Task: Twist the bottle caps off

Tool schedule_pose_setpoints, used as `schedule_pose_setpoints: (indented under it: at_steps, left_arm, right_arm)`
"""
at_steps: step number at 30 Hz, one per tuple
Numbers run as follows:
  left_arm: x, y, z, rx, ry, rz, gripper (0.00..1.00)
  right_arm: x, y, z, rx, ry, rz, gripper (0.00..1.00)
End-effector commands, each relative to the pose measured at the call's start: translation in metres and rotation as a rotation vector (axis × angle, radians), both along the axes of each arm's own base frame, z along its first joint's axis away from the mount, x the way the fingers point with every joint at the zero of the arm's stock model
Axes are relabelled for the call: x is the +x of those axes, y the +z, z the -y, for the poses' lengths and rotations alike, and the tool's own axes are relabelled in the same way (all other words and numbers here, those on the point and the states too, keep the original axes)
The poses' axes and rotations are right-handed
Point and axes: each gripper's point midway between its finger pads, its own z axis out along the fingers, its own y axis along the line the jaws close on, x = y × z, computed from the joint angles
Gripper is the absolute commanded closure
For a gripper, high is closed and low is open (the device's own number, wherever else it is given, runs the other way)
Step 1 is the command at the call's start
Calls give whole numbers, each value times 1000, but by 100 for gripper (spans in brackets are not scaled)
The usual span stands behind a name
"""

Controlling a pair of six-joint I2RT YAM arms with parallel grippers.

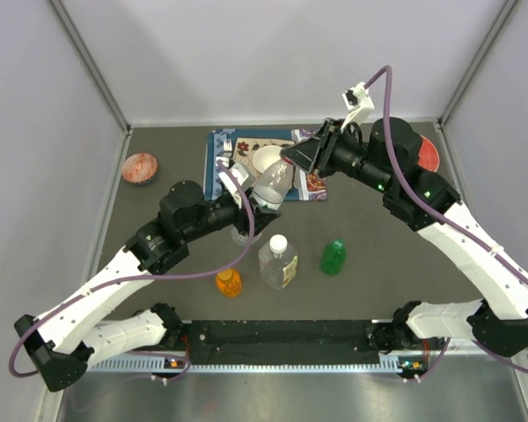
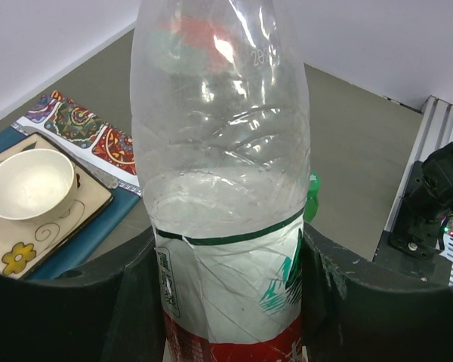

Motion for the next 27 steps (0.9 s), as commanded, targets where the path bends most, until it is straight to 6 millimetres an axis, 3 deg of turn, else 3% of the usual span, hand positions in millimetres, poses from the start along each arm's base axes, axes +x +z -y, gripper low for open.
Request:
schedule_pose_setpoints:
  at_steps: [1,3,10,14,18,27]
  left_arm:
    - [-5,18,2,-48,-23,53,49]
    - [-9,21,4,-61,-49,60,48]
    - [-49,44,15,-122,-268,66,50]
    - [-86,61,20,-163,-477,53,50]
    - [-110,71,21,-204,-627,6,51]
    - [-126,102,7,-303,-769,3,58]
  right_arm:
    - [-6,22,7,38,-12,62,83]
    - [-7,18,7,30,-7,62,100]
    - [-24,17,3,-14,102,127,100]
    - [-53,22,-7,-37,291,197,100]
    - [-71,32,-3,-49,364,294,100]
    - [-109,39,6,-68,539,486,100]
